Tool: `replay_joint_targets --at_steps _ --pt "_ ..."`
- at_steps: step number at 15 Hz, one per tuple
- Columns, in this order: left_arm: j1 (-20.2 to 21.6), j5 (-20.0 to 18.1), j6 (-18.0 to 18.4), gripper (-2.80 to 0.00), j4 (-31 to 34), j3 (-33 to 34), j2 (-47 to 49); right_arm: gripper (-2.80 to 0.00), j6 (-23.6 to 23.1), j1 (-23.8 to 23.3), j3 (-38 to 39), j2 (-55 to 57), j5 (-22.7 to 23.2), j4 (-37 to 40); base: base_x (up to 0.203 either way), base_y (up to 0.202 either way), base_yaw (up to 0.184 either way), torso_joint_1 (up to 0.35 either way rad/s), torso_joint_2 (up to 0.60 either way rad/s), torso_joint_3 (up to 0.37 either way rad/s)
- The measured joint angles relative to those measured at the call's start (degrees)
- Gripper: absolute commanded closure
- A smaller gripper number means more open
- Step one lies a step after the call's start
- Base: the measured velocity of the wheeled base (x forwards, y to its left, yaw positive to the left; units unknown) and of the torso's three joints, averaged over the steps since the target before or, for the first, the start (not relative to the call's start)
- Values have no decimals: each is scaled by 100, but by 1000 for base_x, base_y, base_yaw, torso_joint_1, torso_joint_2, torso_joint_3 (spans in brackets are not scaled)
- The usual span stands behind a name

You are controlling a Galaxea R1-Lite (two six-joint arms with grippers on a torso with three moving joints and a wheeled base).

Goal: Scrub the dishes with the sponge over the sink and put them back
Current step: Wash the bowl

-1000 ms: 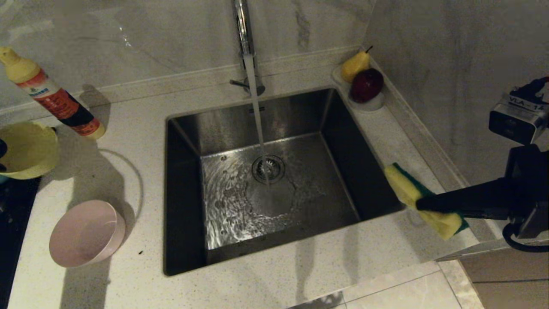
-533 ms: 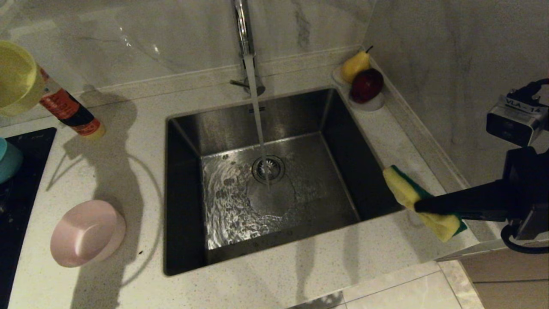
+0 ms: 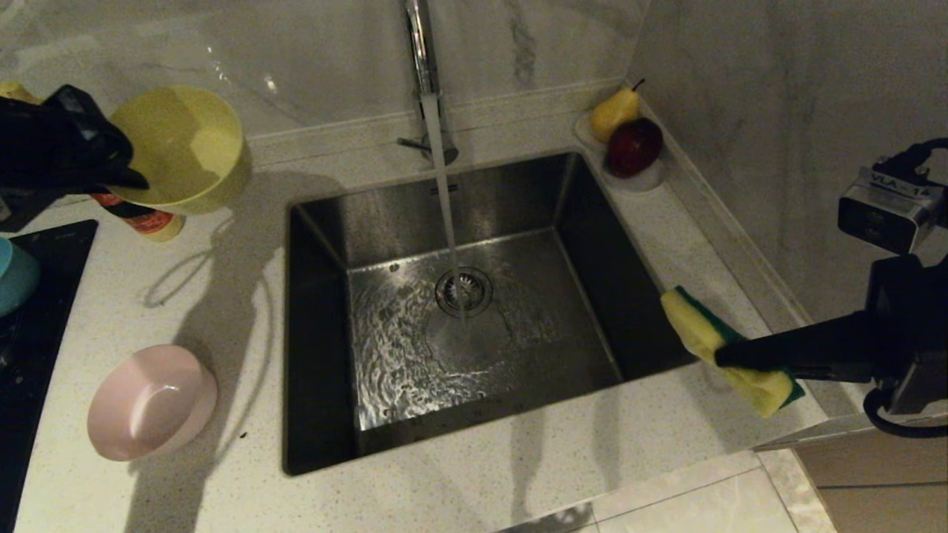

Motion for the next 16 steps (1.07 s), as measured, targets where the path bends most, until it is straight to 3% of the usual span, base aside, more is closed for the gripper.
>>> replay_joint_targets --at_steps 3,6,12,16 --pt "-1090 897 -330 0 -394 40 499 0 0 0 76 40 0 -87 0 0 0 0 0 0" --pt "-1744 1087 -513 0 -604 42 975 0 5 5 242 70 -3 -465 0 0 0 0 0 0" --pt "-2590 1594 -697 0 -1259 23 1758 0 -2 -4 295 111 -18 -518 0 0 0 0 0 0" --pt "-2778 1615 -756 0 -1413 -102 2144 0 -15 -74 296 133 -21 -520 0 0 0 0 0 0"
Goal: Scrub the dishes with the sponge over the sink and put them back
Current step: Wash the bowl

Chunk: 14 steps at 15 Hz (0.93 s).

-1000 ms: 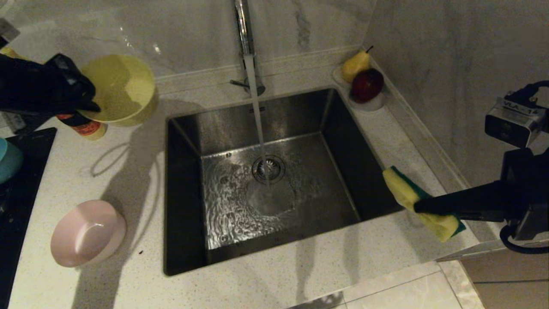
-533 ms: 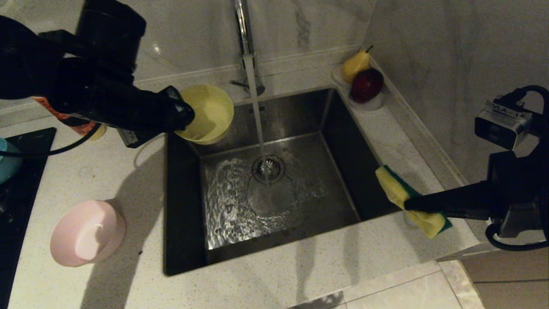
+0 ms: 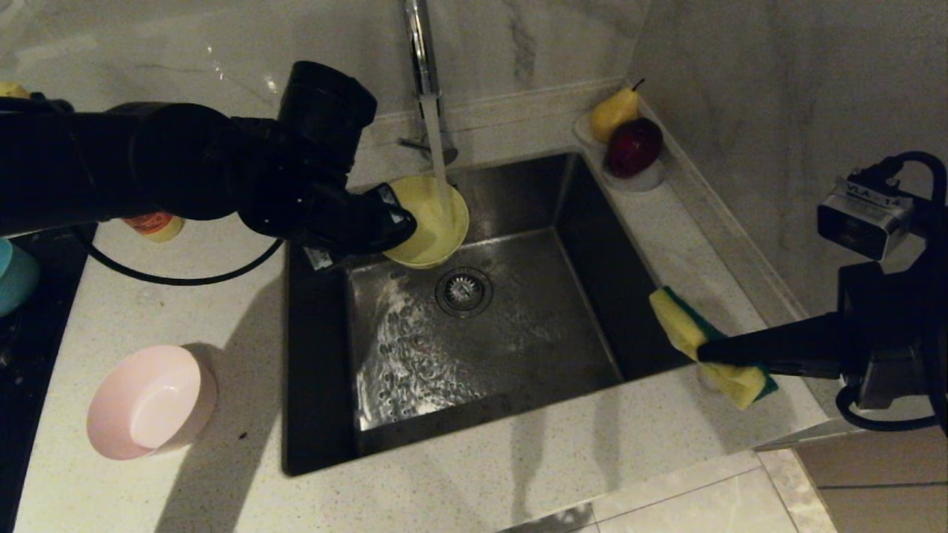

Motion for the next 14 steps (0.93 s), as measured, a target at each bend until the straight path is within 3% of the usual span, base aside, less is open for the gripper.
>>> replay_joint_targets --at_steps 9,14 --pt "-82 3 -59 0 34 25 143 0 -81 -10 22 79 9 0 0 0 0 0 0 0" --pt "-104 10 -40 0 20 522 -148 0 -81 -61 47 72 18 7 0 0 0 0 0 0"
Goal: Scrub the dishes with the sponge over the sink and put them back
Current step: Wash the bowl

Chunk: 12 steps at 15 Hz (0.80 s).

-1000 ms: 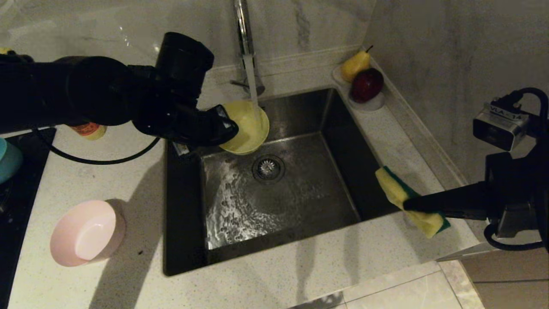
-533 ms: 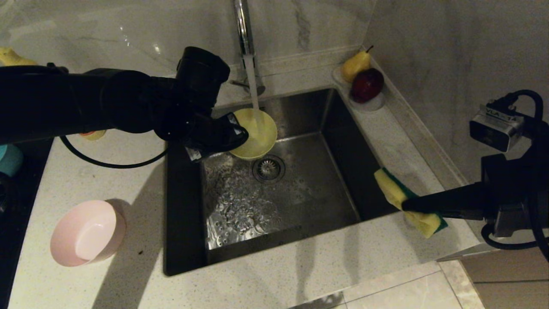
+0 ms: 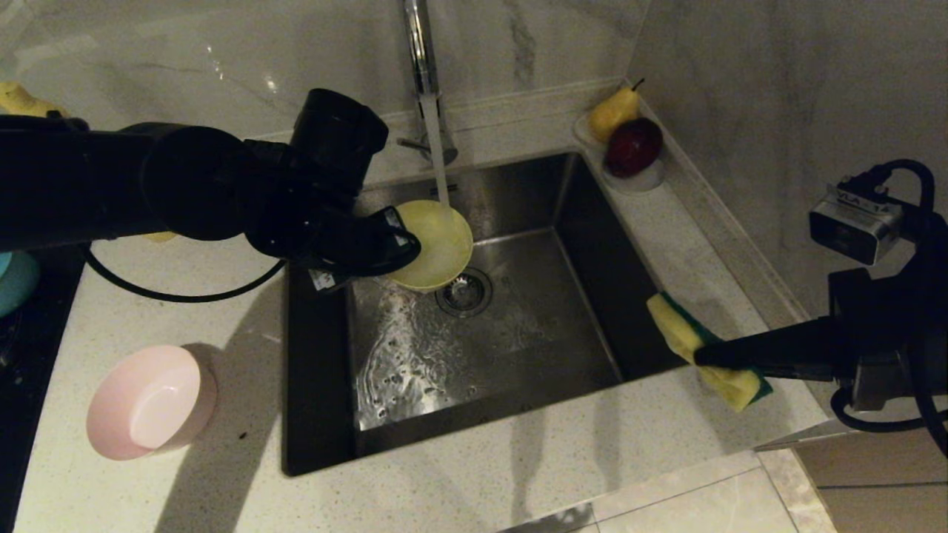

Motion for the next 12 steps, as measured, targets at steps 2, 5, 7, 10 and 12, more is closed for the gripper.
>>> replay_joint_targets --at_steps 2,5,7,10,12 --pt "0 95 47 0 -17 374 -246 0 -1 -2 14 -4 0 -7 0 0 0 0 0 0" --pt "66 510 399 0 -106 784 -669 0 5 -2 30 -6 0 -5 0 0 0 0 0 0" --pt "108 818 827 0 -561 1038 -939 0 7 -2 26 -2 0 -5 0 0 0 0 0 0" --pt "129 1182 1655 0 -1727 1600 -1236 0 7 7 -16 13 3 -9 0 0 0 0 0 0" --pt "162 1346 2341 0 -2796 2090 -1411 0 8 9 -42 30 0 -7 0 0 0 0 0 0"
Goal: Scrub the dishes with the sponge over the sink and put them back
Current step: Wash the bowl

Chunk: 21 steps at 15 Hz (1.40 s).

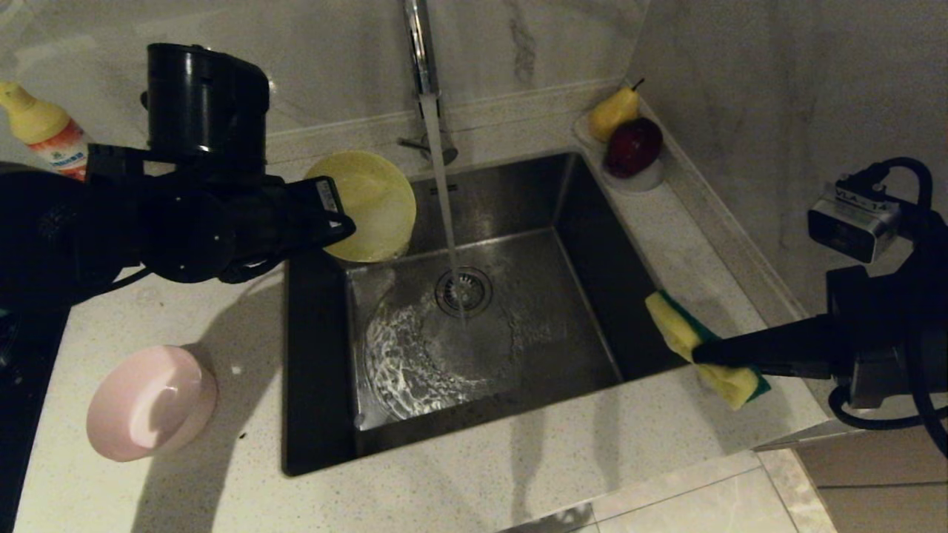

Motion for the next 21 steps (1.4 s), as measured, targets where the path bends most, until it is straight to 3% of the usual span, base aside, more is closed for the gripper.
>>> replay_joint_targets --at_steps 6,11,13,18,21 --pt "181 39 2182 0 -3554 1404 -336 0 -17 -1 -81 107 0 -4 0 0 0 0 0 0" --pt "260 -13 3427 0 -6007 1948 -408 0 -9 -1 -121 285 0 -127 0 0 0 0 0 0" --pt "263 -156 3691 0 -6653 2031 -432 0 -12 -1 -134 326 2 -139 0 0 0 0 0 0" --pt "262 -488 3787 0 -7765 2264 -506 0 -6 22 -204 388 6 -133 0 0 0 0 0 0" --pt "257 -551 3802 0 -7766 2338 -580 0 -5 41 -206 385 9 -128 0 0 0 0 0 0"
